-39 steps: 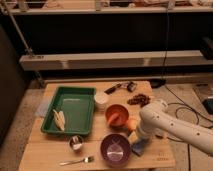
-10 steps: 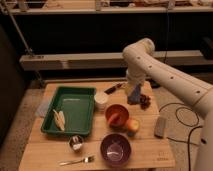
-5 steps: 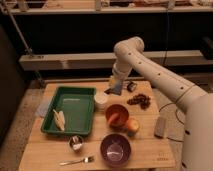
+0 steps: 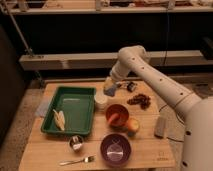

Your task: Place sponge in tray

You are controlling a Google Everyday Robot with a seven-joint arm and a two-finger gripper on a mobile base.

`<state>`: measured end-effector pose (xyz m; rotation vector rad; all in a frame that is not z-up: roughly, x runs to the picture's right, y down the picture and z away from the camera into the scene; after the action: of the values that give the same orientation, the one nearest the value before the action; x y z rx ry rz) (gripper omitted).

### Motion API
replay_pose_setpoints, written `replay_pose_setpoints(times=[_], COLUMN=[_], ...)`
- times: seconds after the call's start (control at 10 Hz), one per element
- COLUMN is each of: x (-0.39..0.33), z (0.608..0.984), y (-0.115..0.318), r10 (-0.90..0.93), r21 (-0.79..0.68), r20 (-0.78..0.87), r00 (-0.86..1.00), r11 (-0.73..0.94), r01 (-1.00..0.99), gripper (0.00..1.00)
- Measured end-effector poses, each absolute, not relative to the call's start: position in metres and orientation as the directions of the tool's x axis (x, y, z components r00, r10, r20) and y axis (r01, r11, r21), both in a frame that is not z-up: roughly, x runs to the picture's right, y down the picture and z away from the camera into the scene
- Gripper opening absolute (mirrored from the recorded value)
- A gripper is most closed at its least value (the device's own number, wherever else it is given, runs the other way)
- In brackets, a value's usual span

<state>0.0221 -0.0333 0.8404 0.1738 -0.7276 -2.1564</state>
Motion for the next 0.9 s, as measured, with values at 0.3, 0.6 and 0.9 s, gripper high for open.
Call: replay_pose_setpoints(times=[0.3, 0.6, 0.9], x=[-0.022, -0.106, -0.165], z=[0.860, 0.889, 0.898], y=[-0.019, 0.020, 0.045], r10=[-0.717, -0.650, -0.594], r21=[0.607, 0.688, 0.727], r20=[0.112, 0.094, 0.054], r00=[-0.688, -0.754, -0.803], r11=[-0.499, -0.505, -0.528], r01=[0.619, 0.521, 0.440], gripper=[0.00, 0.00, 0.00])
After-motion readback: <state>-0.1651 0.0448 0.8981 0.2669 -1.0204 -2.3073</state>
